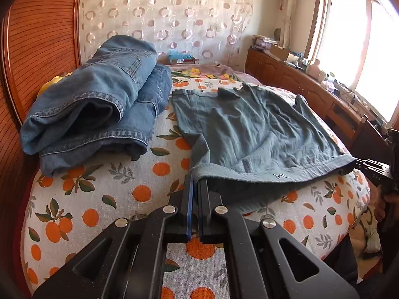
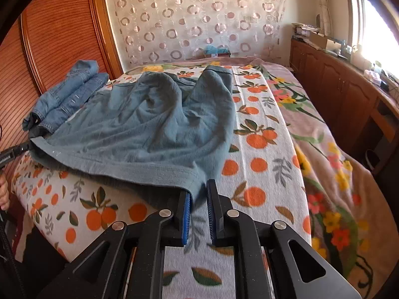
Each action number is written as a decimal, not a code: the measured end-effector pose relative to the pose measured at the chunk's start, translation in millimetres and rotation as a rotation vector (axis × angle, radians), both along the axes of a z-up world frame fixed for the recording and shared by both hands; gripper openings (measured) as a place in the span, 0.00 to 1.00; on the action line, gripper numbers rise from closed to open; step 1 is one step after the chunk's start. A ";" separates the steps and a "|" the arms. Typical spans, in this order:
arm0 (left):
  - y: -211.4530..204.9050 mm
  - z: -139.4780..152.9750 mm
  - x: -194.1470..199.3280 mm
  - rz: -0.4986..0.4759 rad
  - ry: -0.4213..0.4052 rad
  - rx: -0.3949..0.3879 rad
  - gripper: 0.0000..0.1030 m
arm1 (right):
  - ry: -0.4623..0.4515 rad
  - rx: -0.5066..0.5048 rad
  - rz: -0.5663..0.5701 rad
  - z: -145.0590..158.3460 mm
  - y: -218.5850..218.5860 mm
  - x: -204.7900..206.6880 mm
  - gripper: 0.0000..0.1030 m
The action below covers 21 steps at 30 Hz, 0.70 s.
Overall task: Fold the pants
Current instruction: 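Lower the held denim hem onto the bed with both grippers, stretching it flat, then open both grippers and release the flattened denim hem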
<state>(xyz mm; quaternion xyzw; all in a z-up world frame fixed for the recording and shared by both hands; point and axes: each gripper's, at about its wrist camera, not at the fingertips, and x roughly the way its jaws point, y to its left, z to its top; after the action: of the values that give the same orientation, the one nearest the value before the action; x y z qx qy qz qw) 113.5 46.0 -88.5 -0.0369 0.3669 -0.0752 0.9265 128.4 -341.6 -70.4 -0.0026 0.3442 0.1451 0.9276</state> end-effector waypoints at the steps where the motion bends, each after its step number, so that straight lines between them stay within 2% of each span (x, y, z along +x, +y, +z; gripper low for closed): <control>1: 0.6 -0.7 0.6 0.001 0.001 -0.002 0.04 | 0.002 -0.001 0.000 -1.2 -0.9 -2.0 0.13; 10: 4.0 -4.6 2.2 0.004 0.010 -0.015 0.04 | 0.017 0.024 -0.017 -7.9 -2.9 -8.3 0.14; 12: 4.2 -2.0 0.6 0.002 0.002 -0.018 0.04 | 0.016 0.033 -0.012 -6.1 -3.7 -9.7 0.08; 14: 4.0 3.5 -3.1 -0.001 -0.012 -0.022 0.04 | 0.001 0.043 -0.006 -0.9 -6.8 -13.1 0.04; 18: 2.5 16.3 -18.2 -0.009 -0.040 -0.039 0.04 | -0.028 0.071 0.016 18.5 -15.3 -28.0 0.03; 21: 3.0 19.8 -33.3 -0.015 -0.044 -0.042 0.04 | -0.042 0.049 0.025 29.5 -19.1 -43.5 0.03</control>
<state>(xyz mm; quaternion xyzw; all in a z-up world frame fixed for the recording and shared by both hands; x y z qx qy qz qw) 80.1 49.0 -68.7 -0.0517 0.3451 -0.0905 0.9328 84.9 -360.6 -41.0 0.0127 0.3209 0.1648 0.9326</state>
